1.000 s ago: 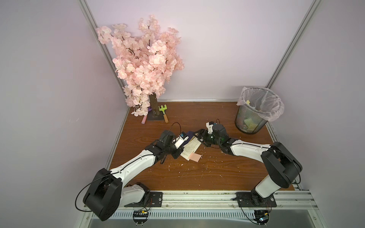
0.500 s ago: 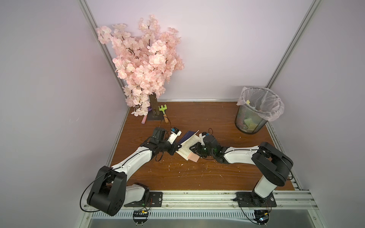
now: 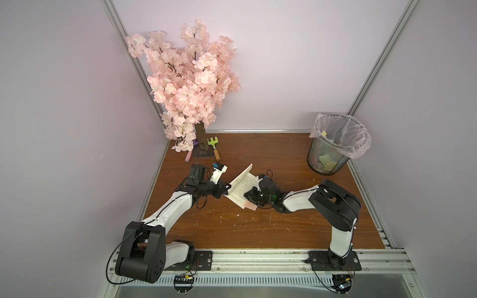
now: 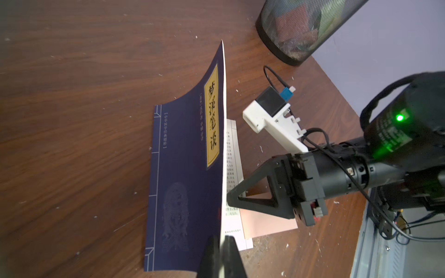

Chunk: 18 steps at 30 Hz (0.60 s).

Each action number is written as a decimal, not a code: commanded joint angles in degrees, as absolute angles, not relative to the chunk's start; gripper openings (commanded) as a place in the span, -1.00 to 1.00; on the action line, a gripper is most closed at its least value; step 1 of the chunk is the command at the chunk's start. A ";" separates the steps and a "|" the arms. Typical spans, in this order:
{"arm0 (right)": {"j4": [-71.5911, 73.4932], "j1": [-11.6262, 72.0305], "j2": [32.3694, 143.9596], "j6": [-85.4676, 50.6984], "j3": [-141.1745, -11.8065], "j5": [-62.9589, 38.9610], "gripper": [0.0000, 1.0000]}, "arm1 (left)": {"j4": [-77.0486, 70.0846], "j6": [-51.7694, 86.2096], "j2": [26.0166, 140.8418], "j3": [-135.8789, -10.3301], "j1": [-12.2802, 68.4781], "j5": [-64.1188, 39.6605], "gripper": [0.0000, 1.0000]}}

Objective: Peel off the used sticky note
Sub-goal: Turn the page of the book at the center of the board.

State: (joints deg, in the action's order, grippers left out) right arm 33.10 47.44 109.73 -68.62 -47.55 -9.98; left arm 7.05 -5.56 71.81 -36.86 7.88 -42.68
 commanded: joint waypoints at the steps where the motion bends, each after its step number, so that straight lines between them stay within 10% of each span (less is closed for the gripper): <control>1: 29.09 47.18 112.49 -68.90 -48.23 -9.48 -0.78 | 5.20 -6.68 72.20 -35.51 4.64 -45.80 -0.96; 18: 16.02 46.69 104.08 -60.29 -55.82 -7.80 -0.52 | -3.60 -3.84 74.47 -30.19 2.34 -42.36 -0.96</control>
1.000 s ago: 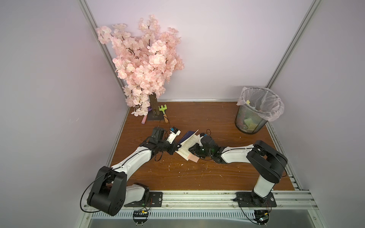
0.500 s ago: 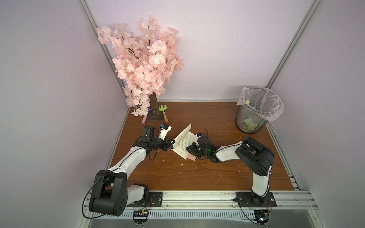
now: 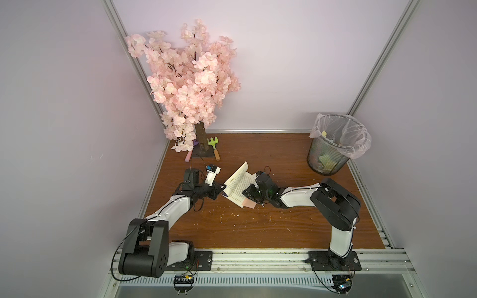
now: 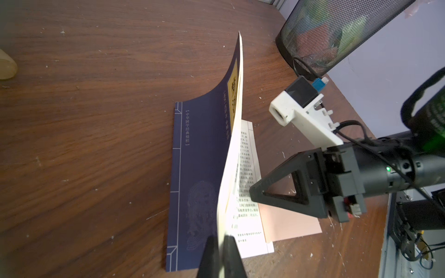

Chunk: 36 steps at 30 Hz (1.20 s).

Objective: Peel off the used sticky note
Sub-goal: Turn the page of the book at the center of the board, then tear off the note from the book.

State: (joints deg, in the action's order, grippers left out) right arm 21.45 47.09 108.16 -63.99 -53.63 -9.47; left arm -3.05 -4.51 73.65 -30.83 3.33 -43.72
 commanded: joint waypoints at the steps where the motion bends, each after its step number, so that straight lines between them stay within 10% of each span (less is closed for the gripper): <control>1: 15.44 46.53 103.11 -59.72 -56.14 -7.96 -0.48 | -3.44 -3.71 74.47 -30.25 2.29 -42.60 -0.96; 24: 20.36 49.25 93.33 -63.39 -38.54 -11.42 0.13 | -3.23 -2.66 76.26 -30.91 2.12 -45.16 -0.97; 32: 33.77 51.04 101.61 -71.05 -38.42 -14.41 0.10 | -3.13 -2.83 75.51 -30.71 2.05 -45.13 -0.97; 36: 38.42 50.94 104.19 -73.96 -37.40 -14.71 -0.40 | -3.02 -3.02 75.18 -30.75 2.04 -45.19 -0.97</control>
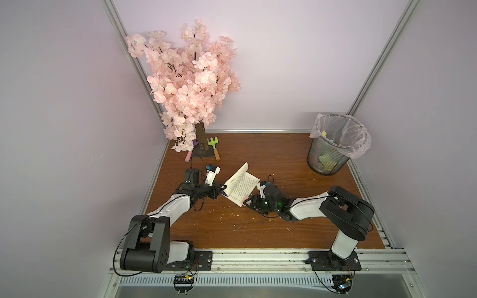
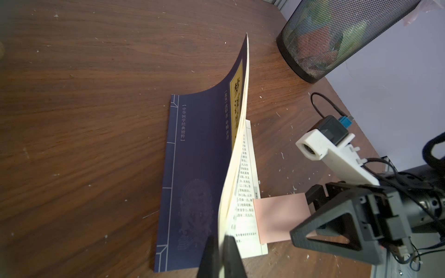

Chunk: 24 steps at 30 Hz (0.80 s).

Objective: Peel off the used sticky note
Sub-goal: Tear off the note from the book.

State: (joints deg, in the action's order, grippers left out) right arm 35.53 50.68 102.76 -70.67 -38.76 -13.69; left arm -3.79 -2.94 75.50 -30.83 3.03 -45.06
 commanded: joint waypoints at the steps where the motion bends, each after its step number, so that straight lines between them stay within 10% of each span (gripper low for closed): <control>1: 38.49 50.83 104.12 -74.07 -37.17 -14.56 -0.60 | -2.92 -3.02 75.08 -30.76 2.05 -45.17 -0.97; 5: 36.33 49.90 101.88 -72.18 -36.19 -14.08 -1.00 | -2.97 -3.02 74.91 -30.59 2.06 -45.09 -0.97; 24: 14.65 39.51 77.64 -55.78 -34.21 -15.02 -1.00 | -2.53 -3.33 75.50 -30.94 2.02 -45.33 -0.98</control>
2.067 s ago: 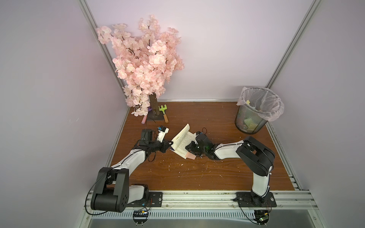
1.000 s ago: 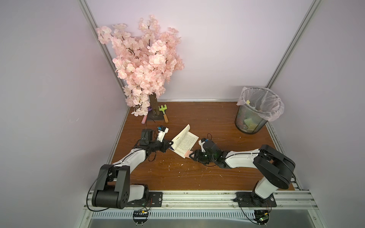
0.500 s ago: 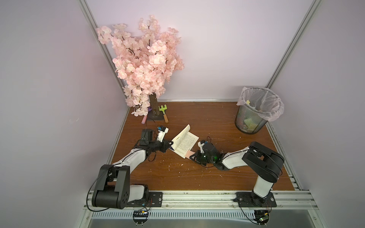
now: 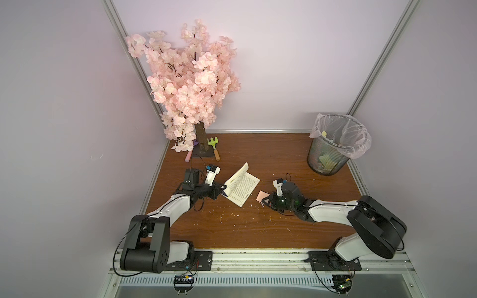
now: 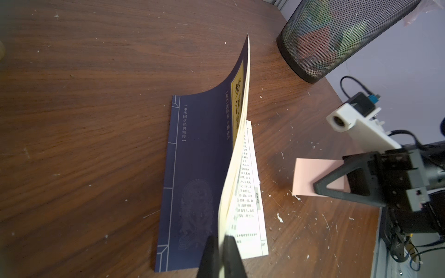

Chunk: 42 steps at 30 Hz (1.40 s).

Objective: Peel off the used sticky note
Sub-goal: Tear off the note from the book, then place the note in the trash bin.

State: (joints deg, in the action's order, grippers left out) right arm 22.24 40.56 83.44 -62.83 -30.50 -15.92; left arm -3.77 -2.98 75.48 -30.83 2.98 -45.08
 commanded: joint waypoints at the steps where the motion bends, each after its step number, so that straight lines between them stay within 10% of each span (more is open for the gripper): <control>1: 11.39 39.00 75.26 -53.99 -35.92 -13.95 -1.00 | -2.47 -3.35 75.42 -30.95 2.04 -45.30 -0.98; 17: -22.25 15.12 62.71 -37.47 -72.18 2.40 -1.00 | -2.19 -4.42 74.29 -30.74 2.02 -46.17 -0.98; 33: -27.23 -9.64 86.79 -32.95 -93.89 0.04 -1.00 | -2.20 -4.36 74.27 -30.68 2.24 -46.83 -0.98; 37: -29.44 -10.45 92.21 -31.50 -99.59 -0.66 -0.28 | -2.13 -4.38 74.28 -30.63 2.24 -46.76 -0.98; 42: -33.77 -10.44 95.18 -30.44 -107.98 0.54 0.10 | -2.46 -4.39 74.42 -30.60 2.36 -46.91 -0.98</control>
